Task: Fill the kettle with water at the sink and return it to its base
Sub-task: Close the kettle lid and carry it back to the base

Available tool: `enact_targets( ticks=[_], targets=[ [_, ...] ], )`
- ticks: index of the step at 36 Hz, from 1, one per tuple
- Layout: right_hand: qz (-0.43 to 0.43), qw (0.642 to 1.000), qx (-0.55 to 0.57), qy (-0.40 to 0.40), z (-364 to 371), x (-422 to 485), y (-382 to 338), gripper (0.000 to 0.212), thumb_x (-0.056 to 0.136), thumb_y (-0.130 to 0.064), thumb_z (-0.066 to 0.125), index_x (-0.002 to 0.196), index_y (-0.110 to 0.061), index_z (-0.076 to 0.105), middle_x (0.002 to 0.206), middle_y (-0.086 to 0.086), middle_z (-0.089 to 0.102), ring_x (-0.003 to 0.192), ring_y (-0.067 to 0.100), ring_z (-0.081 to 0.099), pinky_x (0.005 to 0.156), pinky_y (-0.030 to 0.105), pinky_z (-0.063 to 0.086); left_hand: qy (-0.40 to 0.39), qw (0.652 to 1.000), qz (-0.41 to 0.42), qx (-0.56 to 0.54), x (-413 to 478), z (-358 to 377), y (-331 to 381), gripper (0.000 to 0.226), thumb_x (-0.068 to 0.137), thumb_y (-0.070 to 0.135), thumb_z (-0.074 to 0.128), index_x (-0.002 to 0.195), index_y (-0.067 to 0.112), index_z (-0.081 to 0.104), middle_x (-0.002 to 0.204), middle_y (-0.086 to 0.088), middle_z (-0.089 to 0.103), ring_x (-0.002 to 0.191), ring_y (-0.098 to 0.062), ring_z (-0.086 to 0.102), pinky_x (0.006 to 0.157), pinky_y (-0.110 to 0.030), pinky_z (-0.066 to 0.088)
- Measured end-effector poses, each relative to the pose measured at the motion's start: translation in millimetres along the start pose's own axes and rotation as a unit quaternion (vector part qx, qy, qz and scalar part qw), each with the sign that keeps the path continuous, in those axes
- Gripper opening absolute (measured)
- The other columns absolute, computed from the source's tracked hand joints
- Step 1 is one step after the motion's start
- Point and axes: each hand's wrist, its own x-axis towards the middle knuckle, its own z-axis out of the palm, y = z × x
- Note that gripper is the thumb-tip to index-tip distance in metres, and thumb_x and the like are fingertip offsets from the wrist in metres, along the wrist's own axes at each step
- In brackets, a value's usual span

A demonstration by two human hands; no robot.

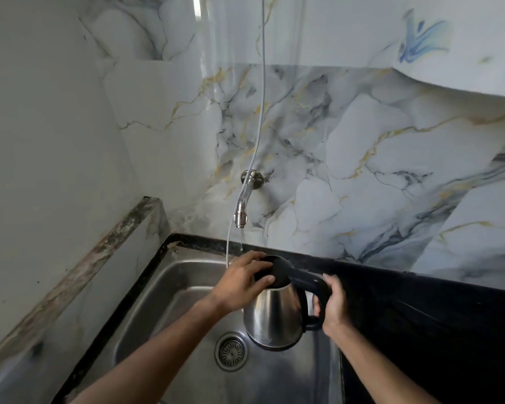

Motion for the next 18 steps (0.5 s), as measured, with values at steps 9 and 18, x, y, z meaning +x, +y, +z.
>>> enact_targets(
  ticks=[9, 18],
  targets=[
    [-0.031, 0.999, 0.002, 0.019, -37, -31, -21, 0.045, 0.090, -0.033, 0.050, 0.049, -0.013, 0.052, 0.036, 0.004, 0.038, 0.027, 0.015, 0.032, 0.031, 0.019, 0.021, 0.000, 0.988, -0.079, -0.131, -12, 19, 55, 0.040, 0.092, 0.044, 0.063, 0.125, 0.022, 0.069, 0.156, 0.002, 0.037, 0.152, -0.017, 0.006, 0.123, -0.048, 0.008],
    [-0.077, 0.997, 0.016, 0.005, -86, -50, -46, 0.051, 0.088, -0.038, 0.048, 0.043, -0.015, 0.047, 0.035, 0.006, 0.036, 0.028, 0.018, 0.031, 0.031, 0.025, 0.021, -0.046, 0.992, -0.065, -0.102, -11, 31, 117, 0.061, 0.086, 0.058, 0.054, 0.135, 0.023, 0.061, 0.163, 0.006, 0.025, 0.152, -0.013, -0.004, 0.120, -0.058, 0.002]
  ],
)
